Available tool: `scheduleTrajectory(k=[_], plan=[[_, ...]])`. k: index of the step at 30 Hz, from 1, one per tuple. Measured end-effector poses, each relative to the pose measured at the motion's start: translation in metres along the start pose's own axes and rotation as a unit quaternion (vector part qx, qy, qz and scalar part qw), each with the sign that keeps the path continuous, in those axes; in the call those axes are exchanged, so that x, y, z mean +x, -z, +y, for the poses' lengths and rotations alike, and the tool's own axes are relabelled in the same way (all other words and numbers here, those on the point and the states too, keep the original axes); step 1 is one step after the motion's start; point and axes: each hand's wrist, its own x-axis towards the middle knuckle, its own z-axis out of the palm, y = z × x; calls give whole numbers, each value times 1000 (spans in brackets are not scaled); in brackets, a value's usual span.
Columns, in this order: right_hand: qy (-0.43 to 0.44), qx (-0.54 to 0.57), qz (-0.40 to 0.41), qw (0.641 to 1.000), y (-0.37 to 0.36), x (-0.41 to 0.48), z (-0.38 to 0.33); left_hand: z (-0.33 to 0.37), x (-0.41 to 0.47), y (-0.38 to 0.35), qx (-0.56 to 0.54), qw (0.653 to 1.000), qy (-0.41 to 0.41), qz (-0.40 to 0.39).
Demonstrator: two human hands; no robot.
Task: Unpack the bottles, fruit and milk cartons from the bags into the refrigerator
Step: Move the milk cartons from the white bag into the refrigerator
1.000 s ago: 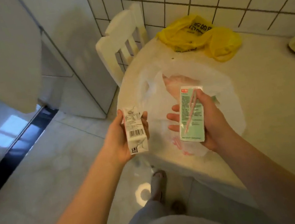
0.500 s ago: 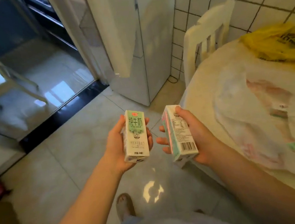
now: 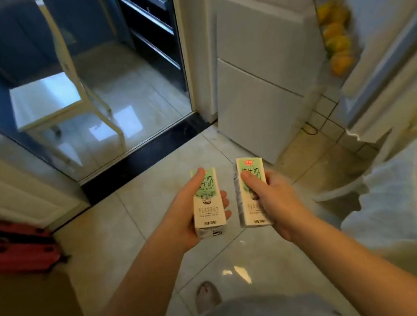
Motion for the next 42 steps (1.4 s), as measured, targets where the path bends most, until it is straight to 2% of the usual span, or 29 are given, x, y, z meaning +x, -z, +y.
scheduleTrajectory(k=[8, 15, 21, 25, 33, 42], plan=[[48, -6, 12, 999, -76, 66, -49, 93, 43, 26, 138, 984, -59, 91], [123, -20, 14, 992, -117, 166, -110, 189, 114, 8, 189, 955, -208, 91], [208, -17, 16, 978, -128, 267, -200, 296, 188, -38, 201, 939, -267, 80], [264, -17, 21, 964, -111, 331, -278, 375, 237, -93, 206, 926, -312, 44], [385, -4, 52, 922, -67, 410, -423, 507, 280, -207, 221, 873, -428, -75], [515, -8, 203, 833, 14, 443, -553, 607, 307, -354, 235, 813, -487, -217]])
